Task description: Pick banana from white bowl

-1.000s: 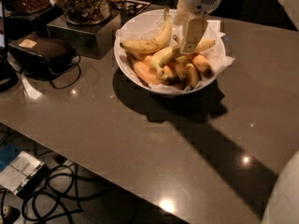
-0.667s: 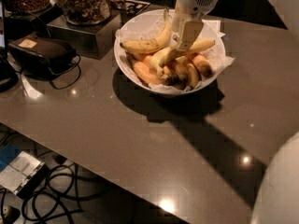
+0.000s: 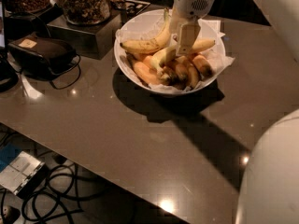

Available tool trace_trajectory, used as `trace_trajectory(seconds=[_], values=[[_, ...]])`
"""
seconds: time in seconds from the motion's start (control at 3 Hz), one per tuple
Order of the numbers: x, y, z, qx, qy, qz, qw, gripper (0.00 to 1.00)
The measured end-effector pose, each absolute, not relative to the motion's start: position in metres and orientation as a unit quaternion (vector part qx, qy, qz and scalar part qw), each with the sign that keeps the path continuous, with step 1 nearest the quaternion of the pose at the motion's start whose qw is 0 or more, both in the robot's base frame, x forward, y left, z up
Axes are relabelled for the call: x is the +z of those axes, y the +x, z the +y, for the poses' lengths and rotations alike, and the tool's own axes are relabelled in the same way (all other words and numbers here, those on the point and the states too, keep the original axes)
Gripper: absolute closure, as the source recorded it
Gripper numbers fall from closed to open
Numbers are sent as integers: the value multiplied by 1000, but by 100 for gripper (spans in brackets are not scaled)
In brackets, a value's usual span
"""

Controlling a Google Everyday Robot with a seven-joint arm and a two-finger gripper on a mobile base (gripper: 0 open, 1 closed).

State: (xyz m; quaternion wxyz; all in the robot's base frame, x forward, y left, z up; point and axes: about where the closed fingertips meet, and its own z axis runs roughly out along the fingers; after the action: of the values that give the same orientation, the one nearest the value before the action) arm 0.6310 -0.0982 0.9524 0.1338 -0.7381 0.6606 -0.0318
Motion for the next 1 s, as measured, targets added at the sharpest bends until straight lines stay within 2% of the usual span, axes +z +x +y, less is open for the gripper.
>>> trace_trajectory(seconds=[1.0], values=[[935,641,-101,-30,-745,656,115,45]])
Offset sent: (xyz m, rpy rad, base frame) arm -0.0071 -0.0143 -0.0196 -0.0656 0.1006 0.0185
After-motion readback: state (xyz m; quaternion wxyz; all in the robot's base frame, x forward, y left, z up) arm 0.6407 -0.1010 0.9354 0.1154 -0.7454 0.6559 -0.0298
